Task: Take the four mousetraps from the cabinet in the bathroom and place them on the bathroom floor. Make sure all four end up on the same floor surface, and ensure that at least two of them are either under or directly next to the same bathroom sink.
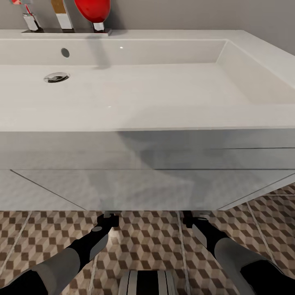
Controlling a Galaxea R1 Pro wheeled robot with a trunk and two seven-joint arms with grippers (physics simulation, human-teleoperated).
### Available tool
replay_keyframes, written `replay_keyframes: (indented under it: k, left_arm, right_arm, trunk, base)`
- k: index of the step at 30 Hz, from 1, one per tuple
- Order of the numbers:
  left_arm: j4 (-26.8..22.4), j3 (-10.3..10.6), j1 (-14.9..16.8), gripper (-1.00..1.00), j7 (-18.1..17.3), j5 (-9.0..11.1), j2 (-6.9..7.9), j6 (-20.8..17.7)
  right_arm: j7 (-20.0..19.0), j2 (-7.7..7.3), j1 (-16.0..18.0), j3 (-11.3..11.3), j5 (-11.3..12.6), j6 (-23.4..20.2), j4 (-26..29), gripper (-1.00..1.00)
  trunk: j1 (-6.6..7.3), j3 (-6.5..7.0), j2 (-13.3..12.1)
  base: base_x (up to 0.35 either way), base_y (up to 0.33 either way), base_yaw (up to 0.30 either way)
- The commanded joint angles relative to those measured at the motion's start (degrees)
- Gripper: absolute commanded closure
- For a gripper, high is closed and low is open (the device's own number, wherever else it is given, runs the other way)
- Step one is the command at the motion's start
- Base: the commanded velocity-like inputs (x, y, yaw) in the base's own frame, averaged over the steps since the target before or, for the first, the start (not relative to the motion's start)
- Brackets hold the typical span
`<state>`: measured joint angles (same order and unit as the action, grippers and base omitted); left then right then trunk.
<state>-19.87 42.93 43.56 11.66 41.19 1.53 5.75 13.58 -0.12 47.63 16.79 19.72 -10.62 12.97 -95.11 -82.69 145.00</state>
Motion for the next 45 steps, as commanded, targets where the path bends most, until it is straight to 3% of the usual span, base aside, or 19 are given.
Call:
replay_keyframes:
  k: [1, 13, 24, 45]
  left_arm:
    - [-0.1, 0.5, 0.0, 1.0, 0.4, 0.3, 0.05, 0.1]
    - [-0.1, 0.5, 0.0, 1.0, 0.4, 0.3, 0.05, 0.2]
    - [-0.3, 0.5, 0.0, 1.0, 0.4, 0.3, 0.05, 0.2]
    - [-0.2, 0.5, 0.0, 1.0, 0.4, 0.3, -0.03, 0.2]
  right_arm:
    - [0.3, -0.03, 0.0, 0.4, 0.7, -0.3, 0.1, 1.0]
    - [0.4, 0.02, 0.0, 0.5, 0.6, -0.3, -0.1, 1.0]
    - [0.4, 0.03, 0.0, 0.3, 0.8, -5.6, -0.7, 1.0]
    - [0.4, -0.05, 0.0, 0.2, 1.2, -4.2, -0.8, 1.0]
  trunk:
    - [0.01, -0.04, 0.0]
    - [0.01, -0.04, 0.0]
    - [0.01, -0.04, 0.0]
    - [0.01, -0.04, 0.0]
  base:
    - [0.0, 0.0, 0.0]
    - [0.0, 0.0, 0.0]
    - [0.0, 0.0, 0.0]
    - [0.0, 0.0, 0.0]
